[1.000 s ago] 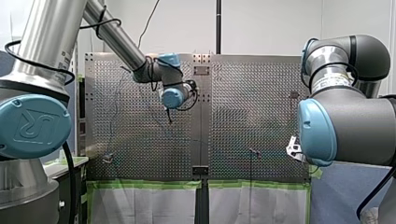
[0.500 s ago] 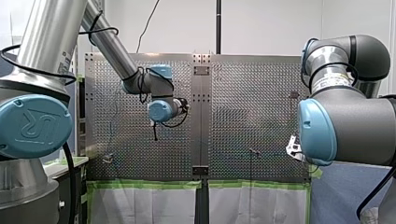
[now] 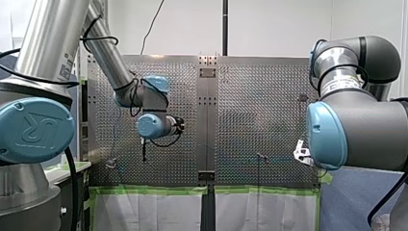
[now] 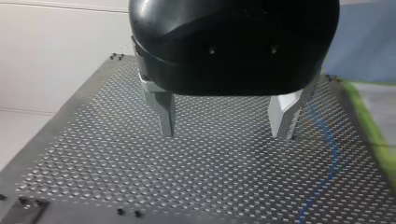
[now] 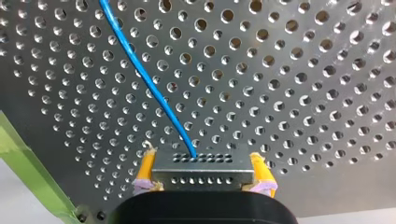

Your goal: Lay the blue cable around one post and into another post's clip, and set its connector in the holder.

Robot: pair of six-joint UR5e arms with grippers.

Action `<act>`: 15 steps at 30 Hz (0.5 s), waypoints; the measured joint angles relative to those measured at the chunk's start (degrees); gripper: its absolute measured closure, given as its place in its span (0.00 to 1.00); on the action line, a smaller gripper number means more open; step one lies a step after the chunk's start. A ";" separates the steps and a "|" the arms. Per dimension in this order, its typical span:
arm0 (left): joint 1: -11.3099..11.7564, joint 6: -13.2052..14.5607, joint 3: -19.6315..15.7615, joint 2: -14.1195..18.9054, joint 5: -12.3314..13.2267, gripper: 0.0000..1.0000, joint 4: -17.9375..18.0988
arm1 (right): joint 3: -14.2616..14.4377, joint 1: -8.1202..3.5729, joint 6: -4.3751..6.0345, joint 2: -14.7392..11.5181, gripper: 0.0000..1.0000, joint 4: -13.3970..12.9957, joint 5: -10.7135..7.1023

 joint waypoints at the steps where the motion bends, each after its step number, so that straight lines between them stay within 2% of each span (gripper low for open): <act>1: -0.01 0.00 -0.51 0.00 0.01 0.00 0.01 | -0.01 0.09 -0.06 0.00 1.00 0.06 0.13; 8: 0.04 0.00 -4.40 0.02 0.48 0.00 0.40 | -0.09 0.66 -0.20 -0.04 1.00 0.18 0.55; 15: 0.04 -1.30 -8.71 0.04 1.10 0.00 3.14 | -0.39 1.21 -0.20 -0.03 1.00 0.26 0.58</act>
